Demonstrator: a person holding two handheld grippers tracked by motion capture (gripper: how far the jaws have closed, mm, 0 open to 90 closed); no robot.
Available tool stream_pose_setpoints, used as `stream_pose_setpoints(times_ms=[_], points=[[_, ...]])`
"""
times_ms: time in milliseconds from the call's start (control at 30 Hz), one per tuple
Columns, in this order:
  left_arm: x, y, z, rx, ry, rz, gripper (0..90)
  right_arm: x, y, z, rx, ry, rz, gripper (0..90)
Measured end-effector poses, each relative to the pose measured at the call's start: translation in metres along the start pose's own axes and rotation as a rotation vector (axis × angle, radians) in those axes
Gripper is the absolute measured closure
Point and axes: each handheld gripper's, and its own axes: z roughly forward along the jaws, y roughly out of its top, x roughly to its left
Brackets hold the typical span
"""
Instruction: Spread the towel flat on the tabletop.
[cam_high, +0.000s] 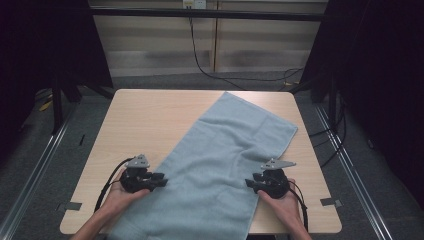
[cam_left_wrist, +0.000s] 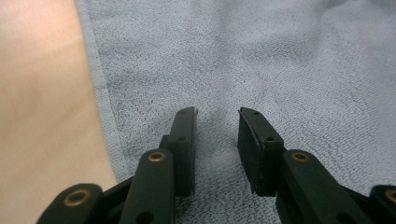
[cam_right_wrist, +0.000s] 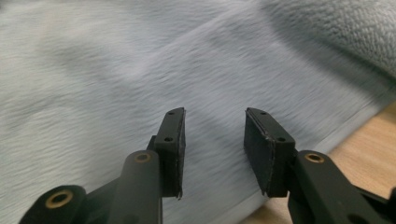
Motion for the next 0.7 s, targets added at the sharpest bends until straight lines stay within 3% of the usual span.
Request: stream_pose_setpoints(times_ms=[200, 400, 500, 567, 700], points=[[-0.023, -0.011, -0.009, 0.025, -0.003, 0.038, 66.5, -0.004, 0.005, 0.004, -0.018, -0.014, 0.007, 57.0], [-0.041, -0.018, -0.011, 0.033, -0.045, 0.06, 61.7, -0.011, 0.014, 0.016, -0.01, -0.03, 0.009, 51.3], [-0.043, -0.008, -0.004, 0.036, -0.066, 0.069, 61.3, -0.01, 0.014, 0.018, -0.013, -0.034, 0.002, 50.1], [-0.038, 0.004, 0.0, 0.005, -0.067, 0.067, 61.4, -0.01, 0.014, 0.018, -0.008, -0.036, -0.002, 49.8], [-0.021, 0.033, 0.015, -0.001, -0.029, 0.067, 62.1, -0.009, 0.014, 0.019, -0.013, -0.036, -0.012, 48.7]])
